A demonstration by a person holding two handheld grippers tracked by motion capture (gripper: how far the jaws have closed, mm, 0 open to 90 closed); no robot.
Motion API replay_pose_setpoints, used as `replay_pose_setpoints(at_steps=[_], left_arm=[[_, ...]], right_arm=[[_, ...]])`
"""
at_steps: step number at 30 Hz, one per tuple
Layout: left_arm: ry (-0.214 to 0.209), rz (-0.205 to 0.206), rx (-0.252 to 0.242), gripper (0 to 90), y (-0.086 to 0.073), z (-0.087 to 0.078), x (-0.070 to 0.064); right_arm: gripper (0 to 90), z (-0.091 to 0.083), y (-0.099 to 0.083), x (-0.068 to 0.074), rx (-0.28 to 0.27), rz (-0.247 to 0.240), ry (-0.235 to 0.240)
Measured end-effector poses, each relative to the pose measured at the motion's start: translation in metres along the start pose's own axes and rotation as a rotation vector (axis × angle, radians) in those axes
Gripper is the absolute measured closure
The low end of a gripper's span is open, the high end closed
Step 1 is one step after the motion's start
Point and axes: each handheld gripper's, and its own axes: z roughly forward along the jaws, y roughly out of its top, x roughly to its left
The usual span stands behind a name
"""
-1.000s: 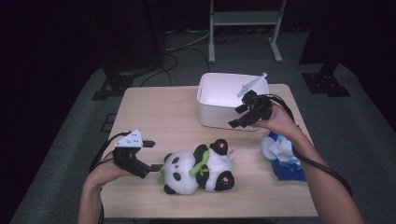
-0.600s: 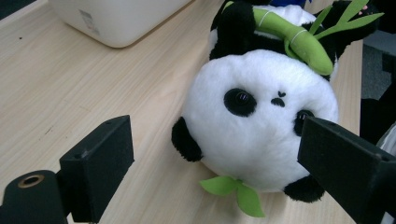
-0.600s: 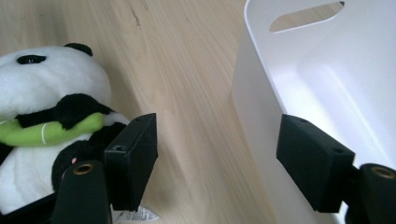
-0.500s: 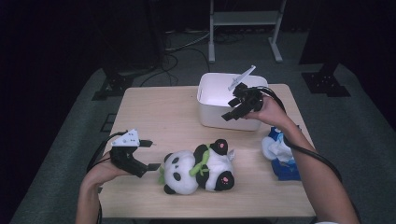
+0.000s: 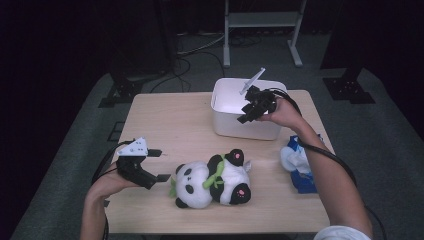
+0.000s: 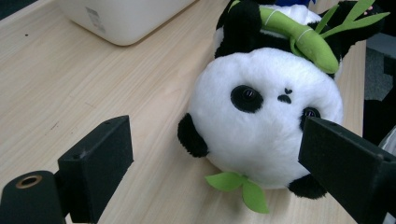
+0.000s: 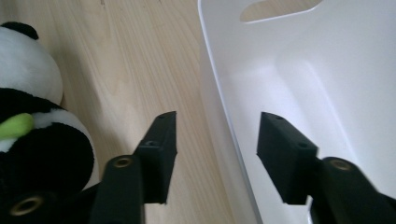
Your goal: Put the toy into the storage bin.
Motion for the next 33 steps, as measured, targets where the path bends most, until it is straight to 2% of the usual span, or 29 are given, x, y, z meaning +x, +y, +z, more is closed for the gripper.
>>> replay_pose_setpoints(at_steps=[3,8,12,23,33], left_arm=[[-0.006,0.001,-0.004,8.7,0.0,0.0,0.0],[-0.006,-0.003,0.003,8.7,0.0,0.001,0.0],[-0.009,-0.003,0.0,8.7,0.0,0.001,0.0],[-0.017,-0.006,-0.006,8.7,0.0,0.001,-0.001],[-0.022,-0.007,-0.013,8.7,0.001,0.0,-0.001]], right_arm=[[65.4,0.005,0.001,-0.001,0.014,-0.014,0.011],[75.3,0.009,0.001,-0.001,0.012,-0.038,-0.002],[82.4,0.01,0.0,-0.002,-0.004,-0.045,0.014],[86.5,0.013,0.006,0.011,-0.015,-0.115,0.064],[86.0,0.016,0.01,0.025,-0.014,-0.158,0.113]])
